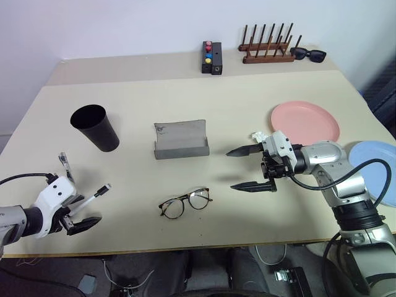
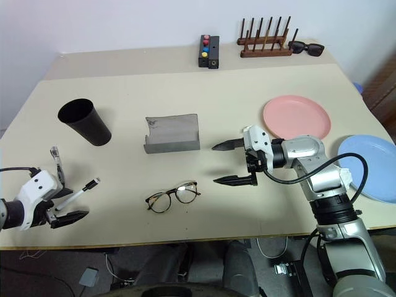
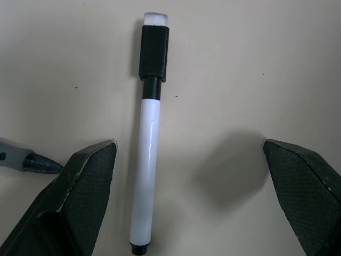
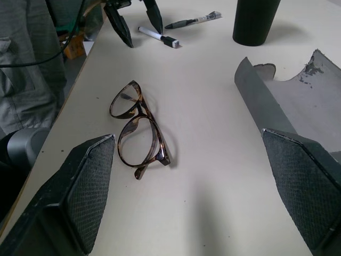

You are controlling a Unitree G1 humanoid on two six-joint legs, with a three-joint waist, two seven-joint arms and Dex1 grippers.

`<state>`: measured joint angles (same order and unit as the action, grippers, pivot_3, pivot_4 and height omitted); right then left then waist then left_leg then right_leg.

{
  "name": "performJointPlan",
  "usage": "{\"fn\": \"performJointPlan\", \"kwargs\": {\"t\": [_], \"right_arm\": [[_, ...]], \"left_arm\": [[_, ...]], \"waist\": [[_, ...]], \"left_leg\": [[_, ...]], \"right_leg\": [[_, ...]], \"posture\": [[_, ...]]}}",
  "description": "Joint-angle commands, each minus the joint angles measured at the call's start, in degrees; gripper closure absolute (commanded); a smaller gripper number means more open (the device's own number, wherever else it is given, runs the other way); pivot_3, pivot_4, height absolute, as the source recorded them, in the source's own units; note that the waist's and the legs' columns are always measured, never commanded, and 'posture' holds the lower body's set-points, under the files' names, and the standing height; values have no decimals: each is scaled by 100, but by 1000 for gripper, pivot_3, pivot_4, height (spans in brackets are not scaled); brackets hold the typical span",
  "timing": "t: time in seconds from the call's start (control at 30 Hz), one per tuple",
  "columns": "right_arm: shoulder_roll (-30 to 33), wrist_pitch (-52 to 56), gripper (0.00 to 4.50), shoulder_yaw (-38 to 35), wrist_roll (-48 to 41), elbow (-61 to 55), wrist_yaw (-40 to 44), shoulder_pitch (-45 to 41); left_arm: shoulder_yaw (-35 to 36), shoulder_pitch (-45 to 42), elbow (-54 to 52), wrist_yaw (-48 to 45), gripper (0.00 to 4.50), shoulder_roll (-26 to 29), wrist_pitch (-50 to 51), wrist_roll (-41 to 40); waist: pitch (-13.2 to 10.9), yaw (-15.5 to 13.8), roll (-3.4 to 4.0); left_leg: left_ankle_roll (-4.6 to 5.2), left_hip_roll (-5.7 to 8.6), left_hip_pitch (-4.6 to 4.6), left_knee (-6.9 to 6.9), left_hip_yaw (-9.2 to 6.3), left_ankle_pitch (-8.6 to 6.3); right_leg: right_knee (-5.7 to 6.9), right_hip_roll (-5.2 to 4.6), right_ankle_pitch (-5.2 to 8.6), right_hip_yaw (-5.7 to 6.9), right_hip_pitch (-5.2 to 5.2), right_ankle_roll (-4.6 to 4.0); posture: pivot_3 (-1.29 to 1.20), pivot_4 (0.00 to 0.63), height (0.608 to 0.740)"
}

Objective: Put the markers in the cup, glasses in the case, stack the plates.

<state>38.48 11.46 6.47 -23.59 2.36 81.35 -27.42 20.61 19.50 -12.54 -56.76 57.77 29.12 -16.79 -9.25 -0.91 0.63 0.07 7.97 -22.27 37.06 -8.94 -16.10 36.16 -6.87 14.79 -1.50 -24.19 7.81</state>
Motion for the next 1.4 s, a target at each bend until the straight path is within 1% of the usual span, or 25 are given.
{"fn": "performJointPlan", "kwargs": {"t": [0.03, 0.07, 0.13, 0.2, 0.23, 0.43, 0.53, 0.63, 0.7, 0.8, 0.9, 1.0, 1.1, 1.27, 1.37, 1.4], "right_arm": [[68, -12, 0, -134, -81, -211, -12, -65], [70, -5, 0, -136, -82, -203, -14, -78], [72, -6, 0, -135, -77, -189, -16, -94], [71, -15, 0, -133, -70, -175, -16, -100], [66, -15, 0, -131, -67, -172, -23, -104], [41, -89, 0, -121, -33, -109, -35, -88], [37, -185, 0, -133, -4, -3, -11, -75], [33, -276, 0, -135, 19, 98, 8, -73], [22, -332, 0, -123, 35, 171, 13, -94], [-4, -369, 0, -103, 55, 269, 11, -173], [-36, -345, 0, -78, 73, 286, -14, -253], [-45, -241, 0, -69, 53, 182, -61, -306], [-20, -190, 0, -81, 39, 98, -89, -286], [-22, -164, 0, -86, 43, 68, -138, -258], [-59, -193, 0, -63, 57, 86, -164, -236], [-62, -200, 0, -61, 56, 82, -167, -225]], "left_arm": [[-254, 98, 172, 202, 933, -182, -90, 245], [-237, 106, 174, 207, 1316, -198, -104, 249], [-185, 119, 196, 218, 2344, -223, -138, 251], [-143, 132, 192, 222, 3217, -245, -166, 239], [-117, 140, 178, 228, 3736, -254, -175, 230], [181, 105, 57, 322, 3736, -399, -227, 73], [394, -67, -120, 494, 3736, -623, -198, -114], [485, -248, -353, 784, 3736, -985, -629, -93], [445, -402, -542, 1034, 3736, -1247, -936, -17], [185, -704, -810, 1513, 3736, -1655, -1725, 370], [-134, -943, -1034, 1742, 3736, -1851, -1820, 561], [-210, -894, -1105, 1720, 3736, -1778, -1654, 595], [3, -651, -1100, 1402, 3736, -1454, -1291, 414], [382, -496, -816, 949, 3736, -913, -744, 127], [440, -397, -632, 628, 2928, -633, -583, 61], [453, -380, -614, 578, 2419, -591, -549, 37]], "waist": [[9, 0, 27], [9, -1, 34], [13, -1, 44], [13, 4, 46], [14, 8, 45], [12, 19, 43], [10, 13, 39], [1, 14, 11], [2, 16, 0], [2, 18, -3], [2, 18, -5], [3, 48, -5], [2, 66, -5], [2, 28, -7], [1, 21, -7], [1, 21, -7]], "left_leg": [[0, 0, 1, 0, 1, 0], [0, 0, 3, 0, 1, 0], [-4, -1, 7, -1, -4, 3], [-6, -2, 14, -1, -6, 4], [-7, -4, 15, -1, -8, 4], [-7, -4, 14, -3, -6, 4], [-7, -4, 14, -2, -7, 4], [-7, -4, 11, 0, -8, 4], [-9, -3, 8, 3, -7, 5], [-24, -3, 6, 5, -4, 14], [-32, -3, 5, 6, -3, 18], [-32, -3, 4, 4, -1, 18], [-32, -6, -1, 2, -1, 19], [-20, -6, -7, 3, 1, 12], [-13, -4, -7, 4, 1, 8], [-13, -4, -7, 3, 1, 8]], "right_leg": [[0, 0, 0, 0, 1, 0], [2, -1, 0, 0, 2, 0], [7, 0, 0, 1, 5, -1], [10, 0, 0, 1, 11, -1], [10, 1, 0, 1, 11, -1], [9, 4, 0, 1, 9, -1], [9, 3, 0, 1, 10, -2], [8, 4, 0, 2, 9, -1], [5, 4, -1, 3, 10, -1], [2, 3, -1, 2, 10, -1], [1, 2, -2, 2, 9, -1], [2, 4, -2, 0, 4, -1], [4, 5, -1, -2, -7, -1], [4, 7, -1, -2, -12, -1], [3, 6, -1, -1, -10, -1], [3, 6, -1, -1, -10, -1]], "posture": [[0, 150, 740], [0, 150, 740], [0, 150, 740], [0, 150, 740], [0, 150, 740], [0, 150, 740], [0, 150, 740], [0, 150, 740], [0, 150, 740], [0, 150, 740], [0, 150, 740], [0, 150, 740], [0, 150, 740], [0, 150, 740], [0, 150, 740], [0, 150, 740]]}}
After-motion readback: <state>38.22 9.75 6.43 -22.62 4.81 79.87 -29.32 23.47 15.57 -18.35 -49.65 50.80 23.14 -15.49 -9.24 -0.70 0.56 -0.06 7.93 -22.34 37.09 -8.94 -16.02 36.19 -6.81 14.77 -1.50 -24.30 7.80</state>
